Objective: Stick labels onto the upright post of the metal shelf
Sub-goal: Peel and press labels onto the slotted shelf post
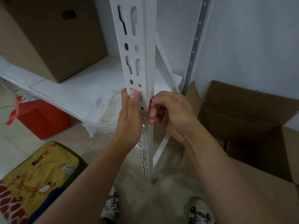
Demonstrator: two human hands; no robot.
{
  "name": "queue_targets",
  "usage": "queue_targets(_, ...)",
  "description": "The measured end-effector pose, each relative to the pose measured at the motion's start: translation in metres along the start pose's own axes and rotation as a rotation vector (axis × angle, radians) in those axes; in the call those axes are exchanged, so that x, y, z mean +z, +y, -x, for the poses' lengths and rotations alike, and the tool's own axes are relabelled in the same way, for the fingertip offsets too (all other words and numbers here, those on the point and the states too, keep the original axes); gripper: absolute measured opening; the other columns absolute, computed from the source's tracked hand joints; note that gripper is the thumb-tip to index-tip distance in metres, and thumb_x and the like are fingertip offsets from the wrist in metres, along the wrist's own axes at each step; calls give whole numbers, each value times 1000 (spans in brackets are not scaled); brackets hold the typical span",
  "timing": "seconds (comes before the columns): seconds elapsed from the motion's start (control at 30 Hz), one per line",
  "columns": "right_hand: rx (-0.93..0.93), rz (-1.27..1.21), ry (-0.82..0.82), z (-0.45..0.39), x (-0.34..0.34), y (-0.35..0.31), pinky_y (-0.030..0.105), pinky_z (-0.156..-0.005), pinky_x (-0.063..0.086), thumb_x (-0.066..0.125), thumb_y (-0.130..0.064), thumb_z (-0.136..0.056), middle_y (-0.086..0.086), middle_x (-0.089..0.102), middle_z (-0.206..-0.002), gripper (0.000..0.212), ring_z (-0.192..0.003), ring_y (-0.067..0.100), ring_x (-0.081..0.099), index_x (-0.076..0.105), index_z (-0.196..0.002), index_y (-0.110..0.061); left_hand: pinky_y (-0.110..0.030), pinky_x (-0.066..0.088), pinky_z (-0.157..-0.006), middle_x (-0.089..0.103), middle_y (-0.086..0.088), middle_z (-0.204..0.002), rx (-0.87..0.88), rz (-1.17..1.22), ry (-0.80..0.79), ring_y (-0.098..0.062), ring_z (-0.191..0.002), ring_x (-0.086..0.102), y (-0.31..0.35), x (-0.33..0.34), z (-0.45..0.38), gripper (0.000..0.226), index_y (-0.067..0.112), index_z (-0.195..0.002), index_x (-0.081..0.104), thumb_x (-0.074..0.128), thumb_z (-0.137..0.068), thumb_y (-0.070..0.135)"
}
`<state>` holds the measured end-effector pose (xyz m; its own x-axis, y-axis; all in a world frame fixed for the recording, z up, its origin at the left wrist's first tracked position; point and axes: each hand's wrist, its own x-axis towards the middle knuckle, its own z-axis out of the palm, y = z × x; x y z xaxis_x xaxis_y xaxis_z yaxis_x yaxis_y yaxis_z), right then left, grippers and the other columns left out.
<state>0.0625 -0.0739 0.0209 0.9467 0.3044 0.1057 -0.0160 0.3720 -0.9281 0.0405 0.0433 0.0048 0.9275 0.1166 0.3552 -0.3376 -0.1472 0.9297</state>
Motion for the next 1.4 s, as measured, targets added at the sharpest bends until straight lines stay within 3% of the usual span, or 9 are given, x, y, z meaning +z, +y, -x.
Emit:
queue_targets(0.3,-18,-25,-18,2,-1,5,28,-52,48,53,-2,-90,11,58,-53,27,-46,22,53,62,-64,-5,-6,44,-71,58,4,-89,-2,17,1,8,-80,58,2,1,1,53,4,-112,43,19,-94,47)
queue_targets(0.47,-50,27,15,2,0,7,29,-52,49,51,1,-89,13,57,-52,28,-45,23,51,61,-63,-4,-8,46,-73,61,-7,-96,-19,26,3,6,-81,59,-2,0,0,59,7,-115,45,19,-92,54)
queue_targets(0.53,-43,-21,-2,4,-1,8,28,-52,49,51,-2,-91,11,58,-53,27,-46,21,53,62,-66,-4,-12,49,-71,58,-12,-83,-15,45,-33,-4,-75,60,-2,-1,-2,63,-4,-113,43,18,-96,51)
queue_targets(0.6,-35,-45,-15,4,-1,8,29,-52,49,51,-4,-93,10,59,-54,27,-46,20,54,63,-68,-4,-18,51,-70,55,-6,-69,1,64,-71,-13,-69,59,0,-1,-2,62,-8,-107,42,17,-99,48)
queue_targets(0.67,-33,-30,-8,4,0,7,29,-52,49,51,-4,-93,10,59,-53,29,-46,20,54,63,-67,-5,-16,50,-69,56,-4,-70,-2,78,-57,-11,-68,59,0,0,-2,60,-6,-107,42,18,-98,48)
queue_targets(0.8,-54,22,33,3,2,6,28,-51,48,51,-1,-91,12,57,-51,31,-44,23,51,61,-62,-5,-9,48,-70,61,-16,-94,-15,31,-13,1,-76,60,0,0,0,63,1,-113,45,19,-92,54)
queue_targets(1.0,-39,-86,40,5,2,8,27,-49,47,47,-2,-91,9,56,-50,34,-44,20,50,61,-60,-8,-13,47,-79,60,-5,-101,-33,-8,-21,0,-92,60,2,-4,0,51,11,-113,46,18,-98,51)
queue_targets(1.23,-29,-135,25,5,-1,5,26,-49,44,47,-12,-80,8,53,-51,19,-46,20,47,57,-67,-5,-8,44,-71,52,10,-82,5,-72,-14,7,-75,54,4,-7,0,33,14,-101,45,21,-103,35)
queue_targets(1.4,-56,-16,90,9,-3,3,26,-49,46,48,-6,-89,9,55,-53,24,-46,19,49,61,-68,-6,-6,44,-72,52,10,-84,16,-100,-27,10,-77,55,6,-7,2,26,22,-97,45,21,-103,32)
